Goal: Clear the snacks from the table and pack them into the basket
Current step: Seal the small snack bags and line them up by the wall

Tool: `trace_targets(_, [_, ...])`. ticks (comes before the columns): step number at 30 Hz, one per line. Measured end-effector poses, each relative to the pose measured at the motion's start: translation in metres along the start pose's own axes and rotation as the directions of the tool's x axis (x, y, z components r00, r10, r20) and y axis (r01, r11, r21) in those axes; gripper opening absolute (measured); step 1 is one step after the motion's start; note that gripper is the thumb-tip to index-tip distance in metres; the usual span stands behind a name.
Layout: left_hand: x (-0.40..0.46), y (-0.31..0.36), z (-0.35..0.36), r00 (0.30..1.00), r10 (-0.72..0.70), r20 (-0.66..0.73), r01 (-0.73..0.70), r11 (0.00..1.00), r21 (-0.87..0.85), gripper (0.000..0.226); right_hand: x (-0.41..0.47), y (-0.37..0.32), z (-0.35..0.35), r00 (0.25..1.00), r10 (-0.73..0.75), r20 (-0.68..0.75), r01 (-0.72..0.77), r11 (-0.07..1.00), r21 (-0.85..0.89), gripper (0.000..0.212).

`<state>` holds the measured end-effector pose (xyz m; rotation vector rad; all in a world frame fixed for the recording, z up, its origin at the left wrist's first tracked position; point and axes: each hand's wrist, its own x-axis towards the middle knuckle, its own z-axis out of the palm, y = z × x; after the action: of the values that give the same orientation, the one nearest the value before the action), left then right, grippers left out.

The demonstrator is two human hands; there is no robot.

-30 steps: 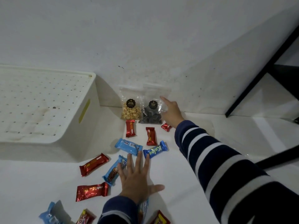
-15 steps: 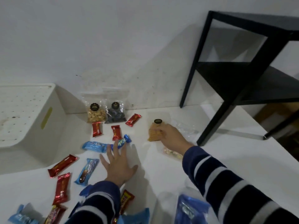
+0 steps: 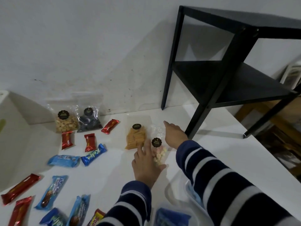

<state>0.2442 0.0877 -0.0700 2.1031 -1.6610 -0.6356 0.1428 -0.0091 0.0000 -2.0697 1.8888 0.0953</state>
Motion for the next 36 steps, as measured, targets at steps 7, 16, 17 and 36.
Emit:
trace_targets(7, [-0.007, -0.027, -0.007, 0.996, 0.08, -0.035, -0.081, 0.996, -0.048, 0.113, 0.007, -0.006, -0.01, 0.996, 0.085, 0.007, -0.086, 0.994, 0.072, 0.036])
trace_targets(16, [-0.05, -0.082, -0.028, 0.998, 0.051, 0.036, -0.049, 0.997, -0.053, 0.107, -0.031, -0.02, 0.009, 0.998, -0.044, 0.051, 0.028, 0.96, 0.28, 0.022])
trace_targets(17, [-0.056, -0.086, -0.03, 0.998, 0.049, 0.034, -0.047, 0.997, -0.063, 0.108, -0.038, -0.024, 0.011, 0.997, -0.055, 0.057, 0.036, 0.956, 0.292, 0.022])
trace_targets(36, [-0.105, -0.117, -0.037, 0.996, 0.039, 0.078, -0.03, 0.993, -0.117, 0.112, -0.086, -0.055, 0.044, 1.0, 0.028, 0.013, -0.031, 0.9, 0.436, 0.027])
